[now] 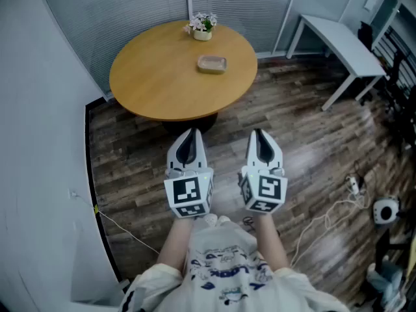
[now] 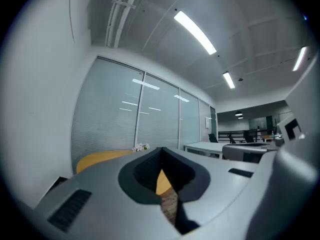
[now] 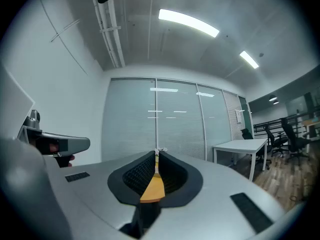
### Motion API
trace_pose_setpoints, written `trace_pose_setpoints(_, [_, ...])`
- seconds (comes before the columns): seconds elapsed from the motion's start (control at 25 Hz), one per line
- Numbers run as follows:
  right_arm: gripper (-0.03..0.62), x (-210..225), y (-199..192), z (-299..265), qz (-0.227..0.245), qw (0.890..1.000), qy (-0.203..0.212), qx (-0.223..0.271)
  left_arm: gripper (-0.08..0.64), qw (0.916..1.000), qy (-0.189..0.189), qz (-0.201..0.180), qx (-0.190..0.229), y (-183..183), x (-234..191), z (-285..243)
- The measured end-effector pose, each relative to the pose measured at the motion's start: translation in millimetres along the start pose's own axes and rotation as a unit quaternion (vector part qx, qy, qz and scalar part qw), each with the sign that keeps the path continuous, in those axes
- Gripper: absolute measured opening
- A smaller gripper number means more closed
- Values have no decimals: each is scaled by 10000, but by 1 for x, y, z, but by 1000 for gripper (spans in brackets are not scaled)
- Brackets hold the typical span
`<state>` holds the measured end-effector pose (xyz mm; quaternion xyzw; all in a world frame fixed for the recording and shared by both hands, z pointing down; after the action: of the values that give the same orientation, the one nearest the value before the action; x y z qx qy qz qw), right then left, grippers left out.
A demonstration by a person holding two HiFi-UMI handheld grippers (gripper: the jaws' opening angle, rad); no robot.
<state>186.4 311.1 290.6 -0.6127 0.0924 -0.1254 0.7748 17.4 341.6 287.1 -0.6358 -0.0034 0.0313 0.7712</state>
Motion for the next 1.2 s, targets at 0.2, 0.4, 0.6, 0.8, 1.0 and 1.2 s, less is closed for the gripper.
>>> trace_pose_setpoints(0.2, [23, 7, -9, -2, -46, 10000, 61, -40, 3, 10000, 34, -28, -6, -2, 2, -5])
trace_pose_setpoints(0.4, [23, 9, -11, -7, -25, 10000, 66, -32, 3, 10000, 39, -46, -22, -4, 1, -9])
trace_pose_setpoints(0.6, [23, 13, -12, -11, -129, 9998, 126, -52, 3, 9999, 83, -60, -85, -11, 3, -14])
trace_pose_setpoints(0.8, [23, 22, -17, -8, -290, 9994, 115, -153, 3, 9993, 313, -62, -184, -22, 0, -6])
trace_pose_setpoints(1.0, [23, 26, -25, -14, -319, 9990, 200, -225, 3, 9983, 499, -96, -280, -30, -8, -5])
trace_pose_setpoints(1.2, [23, 27, -37, -22, -388, 9985, 193, -333, 3, 9982, 508, -61, -328, -35, -10, -14])
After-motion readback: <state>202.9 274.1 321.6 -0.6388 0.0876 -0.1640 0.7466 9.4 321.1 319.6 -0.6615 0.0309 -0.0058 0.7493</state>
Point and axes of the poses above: the fingertips, and each gripper's own axes: z backward along the fingers, x to its right, y out of its top, the point moved 1 cm from there along z, backward along the fingers, and after that the axes turned 15 degrees about x, right-handed, at the moved point
